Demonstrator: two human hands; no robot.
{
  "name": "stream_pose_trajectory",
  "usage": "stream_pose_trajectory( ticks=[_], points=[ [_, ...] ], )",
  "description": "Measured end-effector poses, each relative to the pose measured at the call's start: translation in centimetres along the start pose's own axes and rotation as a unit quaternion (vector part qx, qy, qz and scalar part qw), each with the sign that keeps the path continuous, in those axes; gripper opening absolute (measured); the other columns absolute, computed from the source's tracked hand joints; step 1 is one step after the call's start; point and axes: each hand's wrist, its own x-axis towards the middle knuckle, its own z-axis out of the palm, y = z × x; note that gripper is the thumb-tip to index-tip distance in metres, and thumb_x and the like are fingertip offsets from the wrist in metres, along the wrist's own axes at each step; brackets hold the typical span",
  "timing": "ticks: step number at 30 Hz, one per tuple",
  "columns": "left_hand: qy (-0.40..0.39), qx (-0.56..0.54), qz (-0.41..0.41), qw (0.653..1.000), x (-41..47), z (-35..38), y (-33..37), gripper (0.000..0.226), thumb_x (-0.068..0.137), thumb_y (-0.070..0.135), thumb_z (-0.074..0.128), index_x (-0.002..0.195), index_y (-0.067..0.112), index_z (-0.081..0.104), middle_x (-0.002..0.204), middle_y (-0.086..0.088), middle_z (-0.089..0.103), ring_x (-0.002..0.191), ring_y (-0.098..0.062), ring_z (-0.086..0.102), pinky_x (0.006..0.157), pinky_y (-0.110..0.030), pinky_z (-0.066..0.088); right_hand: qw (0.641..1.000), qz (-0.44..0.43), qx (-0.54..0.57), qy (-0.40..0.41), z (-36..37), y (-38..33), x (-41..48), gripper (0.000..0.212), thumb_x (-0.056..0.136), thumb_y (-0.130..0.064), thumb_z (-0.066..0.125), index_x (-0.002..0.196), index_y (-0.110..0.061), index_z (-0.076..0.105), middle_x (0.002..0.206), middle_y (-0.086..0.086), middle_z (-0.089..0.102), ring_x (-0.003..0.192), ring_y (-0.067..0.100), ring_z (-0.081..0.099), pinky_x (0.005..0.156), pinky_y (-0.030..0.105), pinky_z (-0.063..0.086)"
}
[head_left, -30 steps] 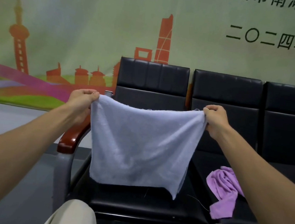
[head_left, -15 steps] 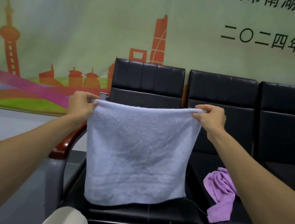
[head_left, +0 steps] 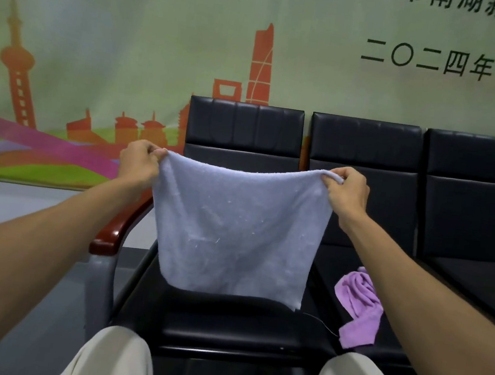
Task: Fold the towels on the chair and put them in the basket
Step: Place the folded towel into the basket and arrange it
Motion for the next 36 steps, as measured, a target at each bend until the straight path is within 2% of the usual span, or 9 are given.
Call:
stream_pose_trajectory(
  ticks=[4, 8, 12, 18, 23, 25, 29, 32, 36],
  points=[
    [0.009, 0.002, 0.011, 1.000, -0.3, -0.7, 0.0, 0.021, 0.097, 0.014, 0.057, 0.100, -0.001, 0.071, 0.109, -0.018, 0.067, 0.104, -0.032, 0.059, 0.083, -0.035, 0.044, 1.000, 0.005, -0.016, -0.003, -1.1, -0.3, -0.8, 0.007, 0.086, -0.014, 0.071, 0.084, -0.016, 0.066, 0.081, -0.003, 0.061, 0.079, 0.011, 0.060, 0.055, 0.017, 0.040],
    [0.005, 0.030, 0.040, 0.999, -1.1, -1.2, -0.4, 0.017, 0.094, 0.014, 0.061, 0.098, 0.001, 0.073, 0.105, -0.018, 0.070, 0.102, -0.032, 0.061, 0.085, -0.037, 0.048, 0.999, 0.012, -0.033, 0.013, -1.8, -0.7, -1.2, 0.015, 0.080, -0.006, 0.077, 0.085, -0.015, 0.066, 0.092, 0.002, 0.063, 0.083, 0.014, 0.060, 0.056, 0.015, 0.042],
    [0.015, 0.022, 0.012, 1.000, -2.4, -0.5, -0.9, 0.021, 0.096, 0.014, 0.058, 0.099, -0.001, 0.071, 0.107, -0.020, 0.069, 0.106, -0.034, 0.059, 0.086, -0.037, 0.045, 0.999, 0.013, -0.043, 0.020, -1.5, -0.3, -1.9, 0.016, 0.080, -0.003, 0.075, 0.088, -0.015, 0.067, 0.094, 0.005, 0.064, 0.087, 0.018, 0.062, 0.060, 0.020, 0.046],
    [0.004, 0.027, -0.007, 1.000, -2.1, 0.4, -1.8, 0.023, 0.097, 0.022, 0.058, 0.102, 0.005, 0.071, 0.105, -0.014, 0.070, 0.092, -0.026, 0.059, 0.077, -0.034, 0.043, 0.999, 0.011, -0.052, -0.005, -1.4, 1.2, -1.8, 0.013, 0.080, -0.010, 0.077, 0.078, -0.021, 0.069, 0.085, -0.001, 0.065, 0.083, 0.015, 0.062, 0.067, 0.027, 0.050],
    [0.000, 0.123, 0.028, 0.992, -1.3, 3.0, -3.9, 0.024, 0.097, 0.031, 0.057, 0.105, 0.014, 0.072, 0.103, -0.012, 0.070, 0.100, -0.036, 0.061, 0.071, -0.037, 0.042, 0.993, 0.011, -0.114, -0.017, 1.1, 4.1, -0.3, 0.013, 0.088, -0.014, 0.068, 0.079, -0.024, 0.070, 0.085, 0.000, 0.067, 0.079, 0.017, 0.063, 0.063, 0.030, 0.052],
    [-0.009, 0.117, 0.008, 0.993, -0.8, 5.0, -5.7, 0.023, 0.097, 0.031, 0.057, 0.104, 0.015, 0.072, 0.103, -0.012, 0.070, 0.095, -0.037, 0.063, 0.070, -0.036, 0.045, 0.990, 0.014, -0.135, -0.025, 2.7, 5.9, 0.6, 0.015, 0.091, -0.014, 0.064, 0.082, -0.025, 0.070, 0.087, 0.001, 0.067, 0.080, 0.018, 0.063, 0.065, 0.033, 0.053],
    [-0.064, -0.064, -0.102, 0.991, 0.2, 10.2, -9.4, 0.016, 0.098, 0.020, 0.056, 0.091, 0.008, 0.064, 0.086, -0.016, 0.066, 0.057, -0.035, 0.067, 0.064, -0.046, 0.060, 0.984, 0.036, -0.165, -0.049, 6.7, 10.1, 2.7, 0.021, 0.094, -0.010, 0.056, 0.088, -0.023, 0.071, 0.092, 0.003, 0.067, 0.083, 0.021, 0.063, 0.070, 0.037, 0.056],
    [-0.076, -0.113, -0.160, 0.978, 1.1, 14.5, -12.7, 0.015, 0.097, 0.017, 0.058, 0.089, 0.005, 0.062, 0.089, -0.016, 0.063, 0.063, -0.035, 0.068, 0.069, -0.047, 0.060, 0.979, 0.064, -0.182, -0.060, 10.0, 13.5, 4.6, 0.026, 0.093, -0.007, 0.051, 0.093, -0.021, 0.072, 0.095, 0.004, 0.067, 0.083, 0.023, 0.062, 0.071, 0.039, 0.057],
    [-0.068, -0.085, -0.188, 0.976, 2.8, 20.0, -17.5, 0.015, 0.096, 0.021, 0.059, 0.088, 0.009, 0.064, 0.094, -0.018, 0.067, 0.076, -0.031, 0.069, 0.074, -0.044, 0.060, 0.971, 0.080, -0.208, -0.084, 14.2, 18.3, 6.6, 0.024, 0.094, -0.008, 0.052, 0.097, -0.019, 0.073, 0.097, 0.005, 0.066, 0.085, 0.023, 0.060, 0.070, 0.036, 0.053]
  ],
)
